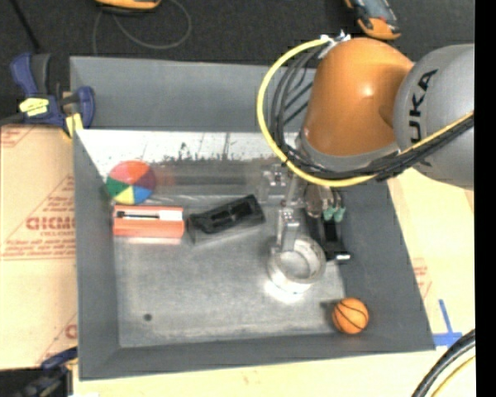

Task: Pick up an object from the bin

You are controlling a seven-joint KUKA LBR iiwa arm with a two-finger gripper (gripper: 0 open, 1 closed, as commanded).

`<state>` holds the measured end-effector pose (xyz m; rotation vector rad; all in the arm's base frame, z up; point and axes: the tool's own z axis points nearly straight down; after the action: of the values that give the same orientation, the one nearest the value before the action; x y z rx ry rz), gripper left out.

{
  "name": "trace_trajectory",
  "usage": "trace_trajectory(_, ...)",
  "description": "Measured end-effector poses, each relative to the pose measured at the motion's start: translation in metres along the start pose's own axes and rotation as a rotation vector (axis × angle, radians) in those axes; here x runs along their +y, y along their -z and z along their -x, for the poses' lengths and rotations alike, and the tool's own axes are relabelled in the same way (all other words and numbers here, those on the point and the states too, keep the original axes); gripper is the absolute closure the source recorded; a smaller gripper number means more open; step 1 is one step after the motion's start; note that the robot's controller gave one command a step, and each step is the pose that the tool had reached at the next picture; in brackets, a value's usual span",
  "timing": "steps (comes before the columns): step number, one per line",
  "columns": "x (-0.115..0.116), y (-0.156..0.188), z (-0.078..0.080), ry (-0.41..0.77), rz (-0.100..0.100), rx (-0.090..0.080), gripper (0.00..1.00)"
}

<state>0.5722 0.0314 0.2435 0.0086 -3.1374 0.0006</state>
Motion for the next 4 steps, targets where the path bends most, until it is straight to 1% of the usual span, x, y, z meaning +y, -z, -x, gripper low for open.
trace_trajectory(1,0.000,0.005,0.001,-0.001,0.001,-0.008,0.00)
trace_trajectory(2,-0.003,-0.014,0.015,-0.046,0.002,-0.018,0.00)
trace_trajectory(3,0.007,-0.068,0.036,-0.215,0.002,-0.009,0.00)
trace_trajectory(4,-0.008,-0.068,0.043,-0.269,0.001,-0.002,0.00)
